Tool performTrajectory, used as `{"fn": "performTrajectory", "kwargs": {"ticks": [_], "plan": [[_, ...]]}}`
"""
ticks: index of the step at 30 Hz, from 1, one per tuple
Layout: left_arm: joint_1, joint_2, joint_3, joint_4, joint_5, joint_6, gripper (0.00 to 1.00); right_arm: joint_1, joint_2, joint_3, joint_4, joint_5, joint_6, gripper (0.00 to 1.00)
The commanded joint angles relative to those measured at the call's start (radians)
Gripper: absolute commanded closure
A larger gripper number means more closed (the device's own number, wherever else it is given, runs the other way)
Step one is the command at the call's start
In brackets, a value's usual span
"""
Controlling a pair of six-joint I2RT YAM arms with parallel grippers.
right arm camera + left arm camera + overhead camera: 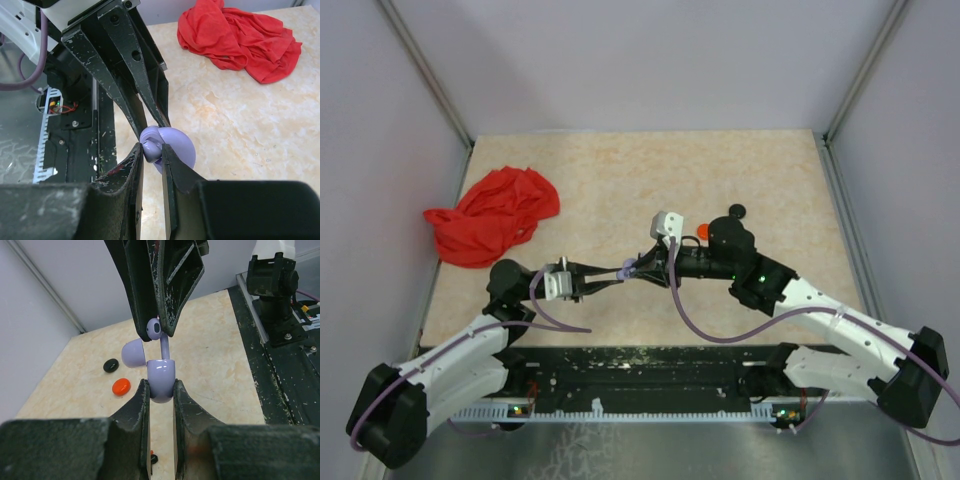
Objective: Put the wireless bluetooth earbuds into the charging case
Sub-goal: Place the earbud in the charging case.
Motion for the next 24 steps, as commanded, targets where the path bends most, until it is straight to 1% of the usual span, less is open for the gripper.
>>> {"fn": "performTrajectory", "kwargs": {"ticks": [1,24], "plan": [[0.004,-0.004,0.02,0.042,0.027,-0.016,1.0,0.007,-0.001,0.004,0.031,-0.008,-0.005,1.0],[0.005,0.004,0.018,0.071,0.043,-0.042,1.0,0.007,0.008,-0.017,0.086,-0.013,-0.001,1.0]]}}
